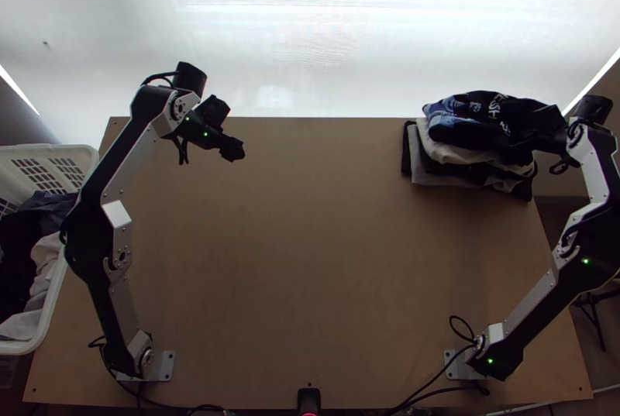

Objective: Fold the t-shirt

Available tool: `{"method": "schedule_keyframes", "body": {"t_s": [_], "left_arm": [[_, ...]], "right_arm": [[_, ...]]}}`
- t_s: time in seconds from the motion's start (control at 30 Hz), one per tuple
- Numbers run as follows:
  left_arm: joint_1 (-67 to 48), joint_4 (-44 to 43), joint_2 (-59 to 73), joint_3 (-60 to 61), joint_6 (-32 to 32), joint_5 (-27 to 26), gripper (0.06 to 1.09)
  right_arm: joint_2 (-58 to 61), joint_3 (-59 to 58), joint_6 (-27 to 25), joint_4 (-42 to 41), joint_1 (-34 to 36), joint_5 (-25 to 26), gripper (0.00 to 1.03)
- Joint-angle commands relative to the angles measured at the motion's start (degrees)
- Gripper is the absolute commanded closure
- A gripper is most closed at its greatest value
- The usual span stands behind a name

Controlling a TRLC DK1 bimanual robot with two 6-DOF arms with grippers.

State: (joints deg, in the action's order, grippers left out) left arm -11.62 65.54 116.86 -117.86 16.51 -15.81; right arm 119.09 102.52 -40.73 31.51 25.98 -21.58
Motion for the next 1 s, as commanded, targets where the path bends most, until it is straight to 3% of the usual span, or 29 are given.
{"method": "schedule_keyframes", "body": {"t_s": [0.0,0.1,0.17,0.23,0.4,0.63,0.8,0.97], "left_arm": [[-0.07,0.03,0.74,-0.70,-0.17,0.08,0.29],[-0.16,0.03,0.92,-0.88,-0.17,0.08,0.29],[-0.25,-0.06,1.00,-0.88,-0.25,0.08,0.29],[-0.25,0.03,1.09,-0.88,-0.34,0.08,0.29],[-0.16,0.03,1.09,-0.88,-0.43,0.08,0.29],[-0.07,0.38,0.74,-0.79,-0.52,0.08,0.29],[0.02,0.56,0.21,-0.79,-0.69,0.08,0.29],[0.19,0.64,-0.40,-0.70,-1.13,0.08,0.29]], "right_arm": [[-2.90,-3.47,1.18,-0.75,1.09,0.84,0.54],[-5.09,-4.79,1.18,-0.75,1.09,0.84,0.51],[-7.47,-6.10,1.18,-1.18,1.09,0.84,0.33],[-10.63,-7.42,1.18,-1.71,0.92,0.84,0.04],[-17.05,-9.71,1.88,-3.47,0.65,1.63,0.04],[-26.01,-12.87,2.23,-9.97,-2.51,9.37,0.03],[-27.77,-13.49,5.49,-19.64,-6.73,10.25,0.04],[-25.92,-21.40,9.88,-39.59,-9.45,10.33,0.04]]}}
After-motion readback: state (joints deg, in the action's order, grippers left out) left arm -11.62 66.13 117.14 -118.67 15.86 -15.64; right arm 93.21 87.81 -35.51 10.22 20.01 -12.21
